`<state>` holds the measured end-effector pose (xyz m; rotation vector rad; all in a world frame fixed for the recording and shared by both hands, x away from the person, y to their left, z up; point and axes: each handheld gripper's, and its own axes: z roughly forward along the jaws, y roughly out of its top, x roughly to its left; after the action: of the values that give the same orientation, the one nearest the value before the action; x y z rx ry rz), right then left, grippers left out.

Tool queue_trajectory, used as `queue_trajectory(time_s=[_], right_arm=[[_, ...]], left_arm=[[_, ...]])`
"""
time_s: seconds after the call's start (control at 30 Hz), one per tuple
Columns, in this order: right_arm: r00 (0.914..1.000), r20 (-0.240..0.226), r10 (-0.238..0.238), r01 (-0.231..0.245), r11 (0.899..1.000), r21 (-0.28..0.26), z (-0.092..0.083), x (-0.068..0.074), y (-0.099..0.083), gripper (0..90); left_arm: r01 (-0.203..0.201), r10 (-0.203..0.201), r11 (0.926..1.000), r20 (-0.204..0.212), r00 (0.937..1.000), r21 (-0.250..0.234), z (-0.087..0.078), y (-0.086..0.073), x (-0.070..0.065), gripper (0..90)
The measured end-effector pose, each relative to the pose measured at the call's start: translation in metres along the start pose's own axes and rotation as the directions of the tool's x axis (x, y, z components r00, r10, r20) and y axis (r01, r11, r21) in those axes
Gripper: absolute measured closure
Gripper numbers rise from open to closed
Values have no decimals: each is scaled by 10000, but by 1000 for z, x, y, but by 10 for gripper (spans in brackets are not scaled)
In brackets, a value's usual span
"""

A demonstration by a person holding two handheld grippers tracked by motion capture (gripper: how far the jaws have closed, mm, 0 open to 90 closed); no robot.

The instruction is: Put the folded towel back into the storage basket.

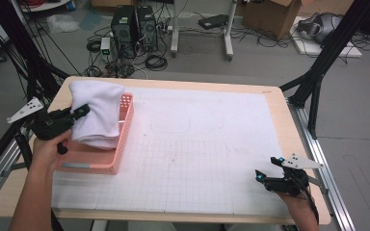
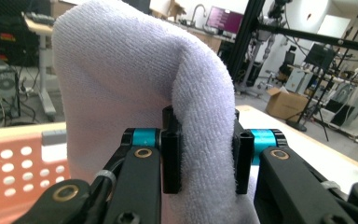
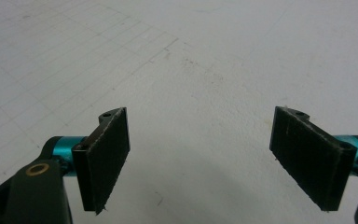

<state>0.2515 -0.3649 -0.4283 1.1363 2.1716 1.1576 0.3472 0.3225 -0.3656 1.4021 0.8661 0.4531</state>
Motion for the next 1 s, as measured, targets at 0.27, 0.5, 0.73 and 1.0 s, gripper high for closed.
queue_trajectory(time_s=[0.27, 0.5, 0.73, 1.0], right_arm=[[10000, -11, -32, 32, 10000, 26, 0, 1, 0, 190], [10000, -2, -76, 76, 10000, 54, 2, 1, 0, 190], [9999, 8, -104, 104, 9999, 121, 3, 1, 0, 191], [10000, -14, -74, 75, 9999, 139, 3, 2, 0, 190]], left_arm=[[1122, -1108, 9902, -204, 9936, 832, 1, -7, 10, 678], [1469, -1369, 9742, -689, 9882, 1711, 3, -10, 14, 653], [1746, -1350, 9574, -1779, 9748, 2300, 3, -9, 15, 517], [1336, -593, 9656, -3115, 9484, 2231, -7, 9, 5, 380]])
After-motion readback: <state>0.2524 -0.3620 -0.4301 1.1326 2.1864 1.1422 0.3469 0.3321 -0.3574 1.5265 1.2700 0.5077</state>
